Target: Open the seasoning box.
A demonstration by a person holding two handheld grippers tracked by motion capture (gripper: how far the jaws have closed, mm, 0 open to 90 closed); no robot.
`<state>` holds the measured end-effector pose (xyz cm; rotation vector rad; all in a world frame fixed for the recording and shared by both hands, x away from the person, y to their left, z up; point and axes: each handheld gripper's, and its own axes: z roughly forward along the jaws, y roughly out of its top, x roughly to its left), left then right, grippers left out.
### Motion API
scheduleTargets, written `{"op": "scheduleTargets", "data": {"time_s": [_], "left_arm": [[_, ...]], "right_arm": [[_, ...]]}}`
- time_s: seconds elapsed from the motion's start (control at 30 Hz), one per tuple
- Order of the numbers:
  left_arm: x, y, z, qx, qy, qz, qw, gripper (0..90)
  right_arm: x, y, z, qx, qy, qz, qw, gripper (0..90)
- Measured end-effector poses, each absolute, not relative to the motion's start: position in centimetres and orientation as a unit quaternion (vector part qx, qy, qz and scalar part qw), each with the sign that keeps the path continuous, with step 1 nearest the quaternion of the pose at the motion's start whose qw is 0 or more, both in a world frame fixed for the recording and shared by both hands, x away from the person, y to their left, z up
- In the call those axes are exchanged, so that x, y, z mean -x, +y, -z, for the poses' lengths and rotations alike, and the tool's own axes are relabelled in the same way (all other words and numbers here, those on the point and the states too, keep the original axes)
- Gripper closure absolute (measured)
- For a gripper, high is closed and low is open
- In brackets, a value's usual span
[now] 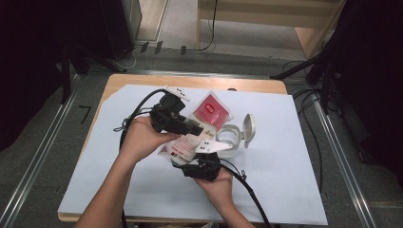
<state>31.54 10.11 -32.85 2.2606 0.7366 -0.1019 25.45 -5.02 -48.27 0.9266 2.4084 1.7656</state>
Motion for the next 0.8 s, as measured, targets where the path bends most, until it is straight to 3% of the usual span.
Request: {"op": "scheduleTargets", "data": {"time_s": [0.1,0.2,0.27,0.57,0.8], "left_arm": [[-31.6,10.5,32.6,-0.879,0.293,0.041,0.373,72.5],[-31.5,10.4,32.7,-0.881,0.301,0.041,0.364,86.7],[-31.5,10.3,32.6,-0.881,0.304,0.041,0.361,89.7],[-31.3,9.3,32.8,-0.878,0.319,0.046,0.353,90.0],[-31.4,8.9,33.3,-0.875,0.325,0.049,0.356,89.8]], "right_arm": [[-25.5,-5.3,48.1,-0.294,0.77,-0.566,0.01,54.4],[-25.3,-5.2,48.0,-0.29,0.774,-0.562,0.014,54.4],[-25.1,-5.1,47.9,-0.291,0.776,-0.559,0.014,54.2],[-24.6,-4.1,47.5,-0.29,0.79,-0.54,0.024,45.7],[-24.7,-3.7,47.5,-0.316,0.772,-0.551,0.005,53.6]]}}
